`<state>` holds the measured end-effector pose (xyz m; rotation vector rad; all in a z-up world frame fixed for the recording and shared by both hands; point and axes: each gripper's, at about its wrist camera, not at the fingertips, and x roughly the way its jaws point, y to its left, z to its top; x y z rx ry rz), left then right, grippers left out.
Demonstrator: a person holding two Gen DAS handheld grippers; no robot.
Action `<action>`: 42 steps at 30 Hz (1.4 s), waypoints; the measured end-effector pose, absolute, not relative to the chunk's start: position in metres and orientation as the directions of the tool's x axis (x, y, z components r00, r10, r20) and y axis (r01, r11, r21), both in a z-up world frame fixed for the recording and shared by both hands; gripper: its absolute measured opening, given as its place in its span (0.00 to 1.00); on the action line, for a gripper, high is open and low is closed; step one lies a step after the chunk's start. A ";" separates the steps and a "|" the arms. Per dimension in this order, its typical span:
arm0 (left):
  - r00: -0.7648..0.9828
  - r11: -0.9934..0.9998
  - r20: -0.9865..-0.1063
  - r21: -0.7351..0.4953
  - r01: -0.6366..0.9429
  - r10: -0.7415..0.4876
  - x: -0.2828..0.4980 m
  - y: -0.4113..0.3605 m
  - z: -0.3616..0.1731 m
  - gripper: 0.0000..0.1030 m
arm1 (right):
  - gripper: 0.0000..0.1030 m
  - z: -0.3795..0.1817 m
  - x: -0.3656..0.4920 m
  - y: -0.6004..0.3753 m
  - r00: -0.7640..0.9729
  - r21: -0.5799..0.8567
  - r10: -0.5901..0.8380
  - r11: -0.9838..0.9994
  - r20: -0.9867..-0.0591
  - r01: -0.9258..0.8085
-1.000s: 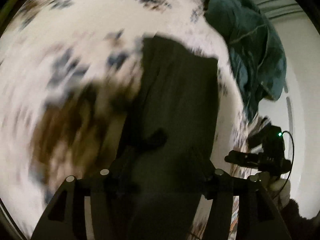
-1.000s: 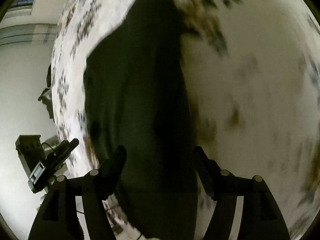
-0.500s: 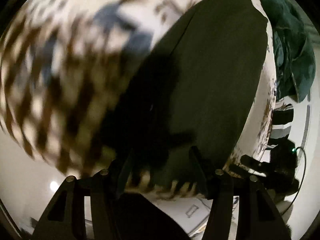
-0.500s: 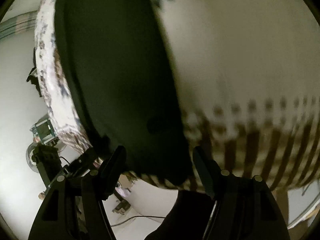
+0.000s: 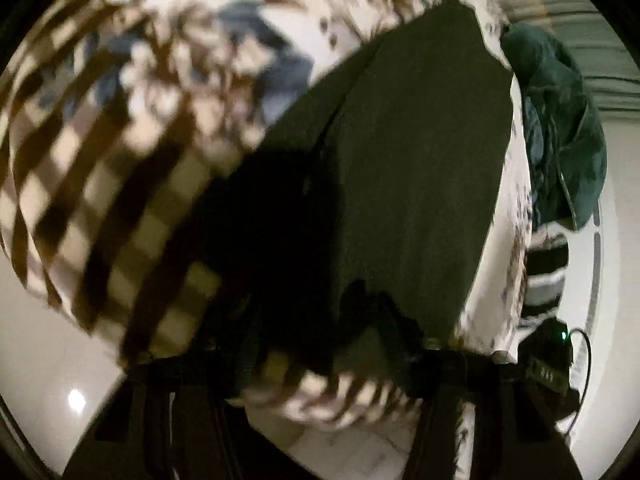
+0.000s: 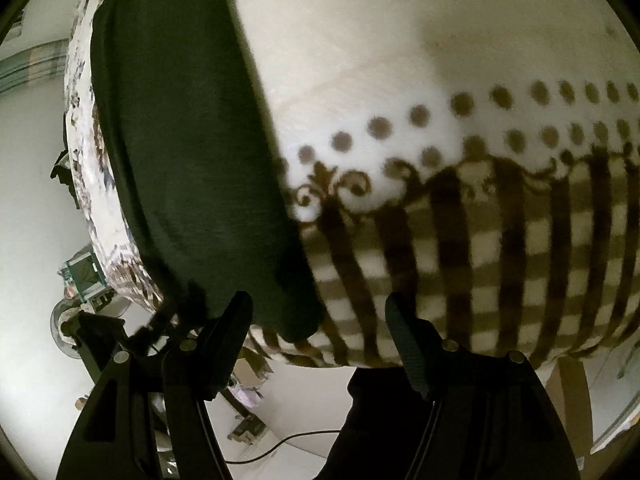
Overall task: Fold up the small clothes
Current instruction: 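Press the folded sweater flat with both tools near the quilt edge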
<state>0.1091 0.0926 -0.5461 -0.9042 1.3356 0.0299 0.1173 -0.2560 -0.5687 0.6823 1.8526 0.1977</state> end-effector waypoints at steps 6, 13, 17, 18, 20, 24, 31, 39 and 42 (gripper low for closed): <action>0.382 0.715 -0.832 -0.546 -0.438 -0.401 0.091 0.098 -0.501 0.07 | 0.69 -0.581 0.121 -0.243 -0.217 0.485 0.574 0.801 -0.790 0.351; 0.366 0.729 -0.848 -0.520 -0.445 -0.382 0.087 0.113 -0.492 0.07 | 0.07 -0.592 0.109 -0.222 -0.189 0.542 0.637 0.749 -0.747 0.381; 0.370 0.748 -0.856 -0.504 -0.433 -0.362 0.090 0.110 -0.487 0.06 | 0.08 -0.578 0.108 -0.214 -0.172 0.529 0.594 0.789 -0.786 0.312; 0.374 0.747 -0.857 -0.500 -0.437 -0.355 0.090 0.112 -0.487 0.06 | 0.08 -0.576 0.107 -0.213 -0.171 0.530 0.592 0.793 -0.788 0.301; 0.390 0.734 -0.851 -0.509 -0.451 -0.351 0.091 0.117 -0.488 0.06 | 0.08 -0.575 0.108 -0.211 -0.177 0.543 0.607 0.782 -0.774 0.306; 0.399 0.737 -0.856 -0.497 -0.459 -0.329 0.091 0.122 -0.487 0.06 | 0.26 -0.577 0.111 -0.207 -0.198 0.551 0.626 0.768 -0.755 0.328; 0.284 0.761 -0.910 -0.409 -0.503 -0.301 0.099 0.138 -0.543 0.06 | 0.06 -0.589 0.101 -0.209 -0.176 0.541 0.625 0.760 -0.761 0.360; 0.310 0.731 -0.863 -0.503 -0.461 -0.398 0.090 0.138 -0.520 0.49 | 0.33 -0.566 0.108 -0.197 -0.203 0.523 0.565 0.822 -0.800 0.226; 0.345 0.721 -0.841 -0.537 -0.438 -0.416 0.104 0.141 -0.528 0.65 | 0.70 -0.565 0.111 -0.203 -0.144 0.570 0.614 0.781 -0.776 0.255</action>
